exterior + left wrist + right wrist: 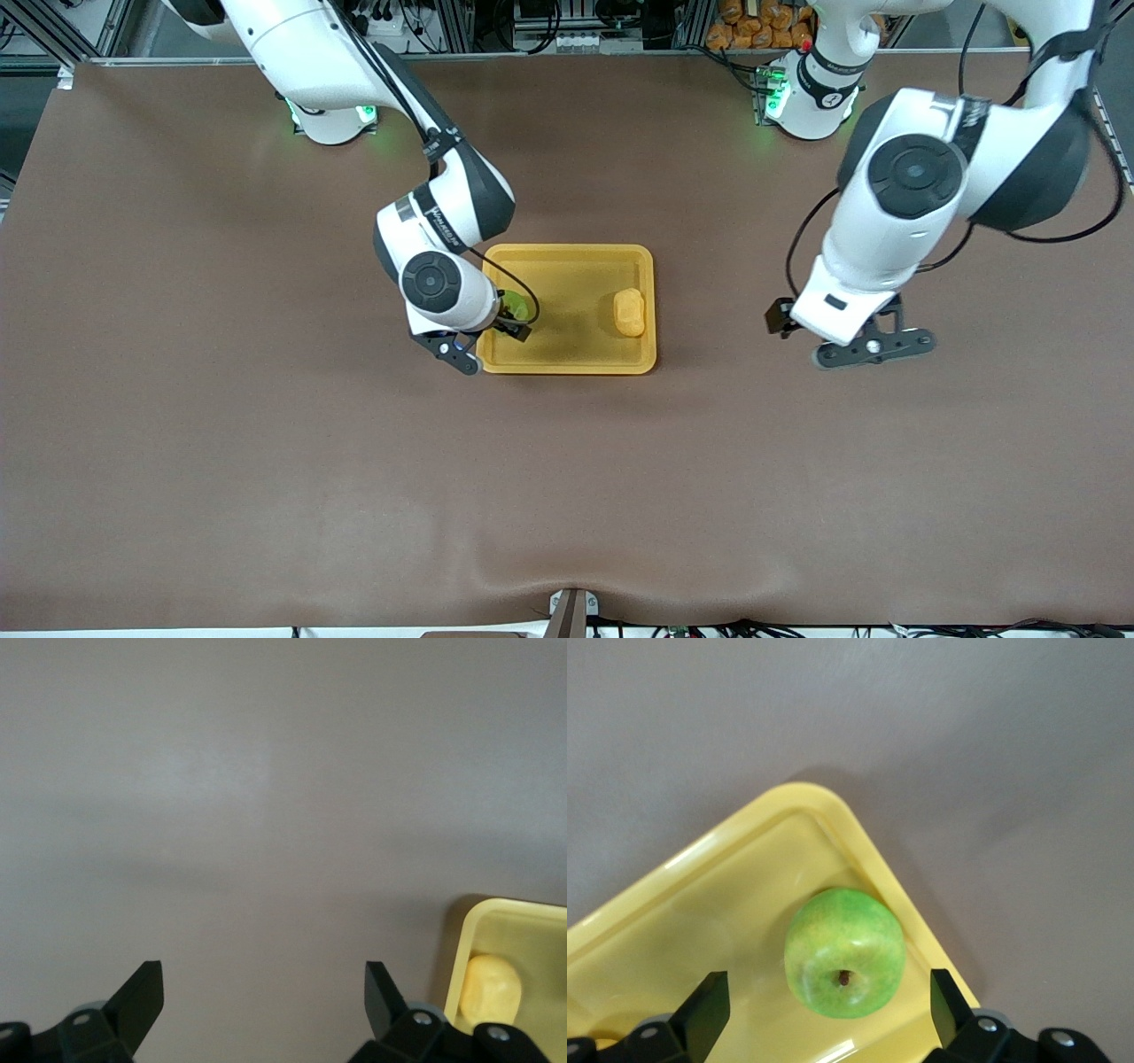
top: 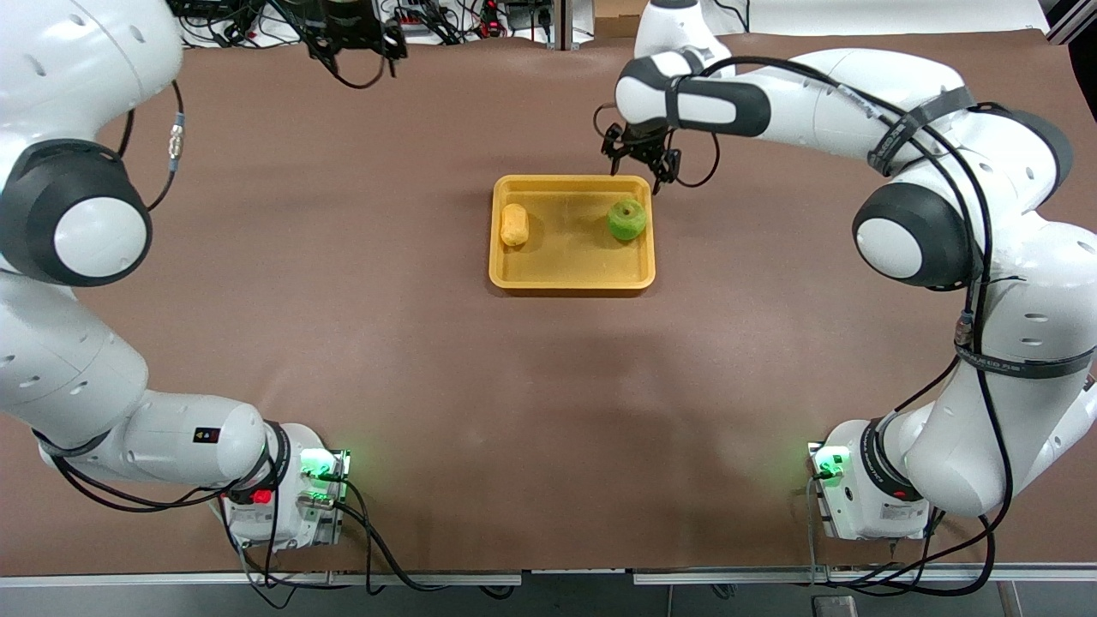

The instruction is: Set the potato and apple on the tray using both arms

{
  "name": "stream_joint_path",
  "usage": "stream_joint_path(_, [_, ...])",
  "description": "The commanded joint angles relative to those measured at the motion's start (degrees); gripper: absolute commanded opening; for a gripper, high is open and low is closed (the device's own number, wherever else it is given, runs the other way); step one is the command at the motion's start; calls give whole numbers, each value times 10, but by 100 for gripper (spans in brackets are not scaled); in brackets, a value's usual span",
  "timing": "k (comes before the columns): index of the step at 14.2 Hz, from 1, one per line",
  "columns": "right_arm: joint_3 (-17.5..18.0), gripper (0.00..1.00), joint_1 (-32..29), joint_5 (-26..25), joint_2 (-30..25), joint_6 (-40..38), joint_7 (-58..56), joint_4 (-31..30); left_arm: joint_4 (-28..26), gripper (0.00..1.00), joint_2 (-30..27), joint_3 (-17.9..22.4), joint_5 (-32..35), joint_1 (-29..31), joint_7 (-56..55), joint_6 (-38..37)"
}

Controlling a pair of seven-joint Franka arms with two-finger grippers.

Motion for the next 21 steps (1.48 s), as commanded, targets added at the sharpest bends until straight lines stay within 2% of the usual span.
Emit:
stream_joint_path(1, [3,100,-20,-18,-24,-36,2,12,2,100,-35,-6,-17,30,48,-31])
stream_joint_path(6, [4,100,-55,-32,-35,-49,0,35,9,100,-82,-6,-63,88,142,-85])
stream_joint_path(11, [4,100,-108,-32,-79,-117,-1,38,9,100,-115,-2,-76,116,190,-124])
stream_joint_path(14, [4,100,-162,-29,-88,-209,-15,78,10,100,-130,-1,-77,126,208,-132])
stream_joint_path(17, [5,100,-218,-26,-88,-296,-135,114,10,100,-133,-1,-99,151,238,-132])
stream_joint_path(18, [4,100,-231,-27,-89,-313,-160,122,9,100,-143,8,-104,148,255,-132])
stream_joint_path(21, [2,100,-268,-32,-100,-336,-216,124,6,100,-155,106,-107,71,294,-163])
